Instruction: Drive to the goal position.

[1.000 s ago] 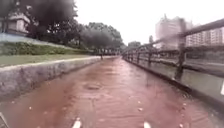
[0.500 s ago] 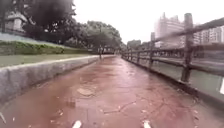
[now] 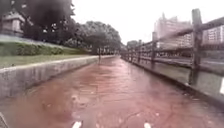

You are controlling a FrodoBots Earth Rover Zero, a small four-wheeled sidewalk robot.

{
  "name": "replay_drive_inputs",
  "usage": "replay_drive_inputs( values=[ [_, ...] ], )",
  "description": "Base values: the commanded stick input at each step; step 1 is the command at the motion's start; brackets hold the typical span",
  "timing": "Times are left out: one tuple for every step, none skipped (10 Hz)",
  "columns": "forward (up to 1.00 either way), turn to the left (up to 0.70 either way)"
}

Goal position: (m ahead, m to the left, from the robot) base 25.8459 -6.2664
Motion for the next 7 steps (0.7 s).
replay_drive_inputs(
  values=[
    [0.50,0.00],
    [0.50,0.00],
    [0.50,0.00],
    [0.50,0.00],
    [0.50,0.00],
    [0.50,0.00],
    [0.50,0.00]
  ],
)
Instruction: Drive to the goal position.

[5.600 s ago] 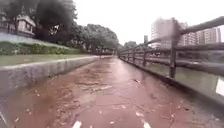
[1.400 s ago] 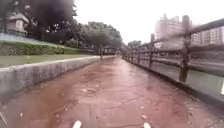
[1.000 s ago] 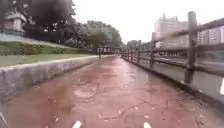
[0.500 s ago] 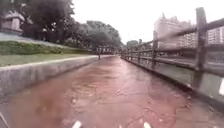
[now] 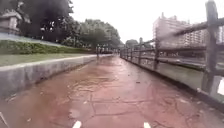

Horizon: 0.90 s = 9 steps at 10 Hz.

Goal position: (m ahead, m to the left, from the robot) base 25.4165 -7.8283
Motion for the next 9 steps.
replay_drive_inputs(
  values=[
    [0.50,0.00],
    [0.50,0.00],
    [0.50,0.00],
    [0.50,0.00],
    [0.50,0.00],
    [0.50,0.00],
    [0.50,0.00],
    [0.50,0.00],
    [0.50,0.00]
  ],
)
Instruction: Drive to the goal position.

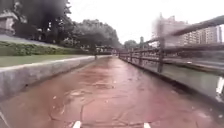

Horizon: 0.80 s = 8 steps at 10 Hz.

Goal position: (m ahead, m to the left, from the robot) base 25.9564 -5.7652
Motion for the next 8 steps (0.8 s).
replay_drive_inputs(
  values=[
    [0.50,0.00],
    [0.50,0.00],
    [0.50,0.00],
    [0.50,0.00],
    [0.50,0.00],
    [0.50,0.00],
    [0.50,0.00],
    [0.50,0.00]
  ],
)
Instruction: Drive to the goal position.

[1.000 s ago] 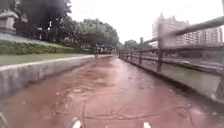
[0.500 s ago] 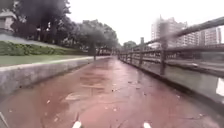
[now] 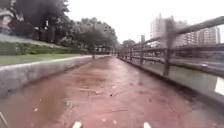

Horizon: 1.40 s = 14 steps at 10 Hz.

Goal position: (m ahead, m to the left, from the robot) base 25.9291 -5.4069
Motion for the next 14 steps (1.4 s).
replay_drive_inputs(
  values=[
    [0.50,0.00],
    [0.50,0.00],
    [0.50,0.00],
    [0.50,0.00],
    [0.50,0.32],
    [0.50,0.00],
    [0.50,0.00],
    [0.50,0.00],
    [0.50,0.00],
    [0.50,0.00],
    [0.50,0.00],
    [0.50,0.00],
    [0.50,0.00],
    [0.50,0.00]
  ],
)
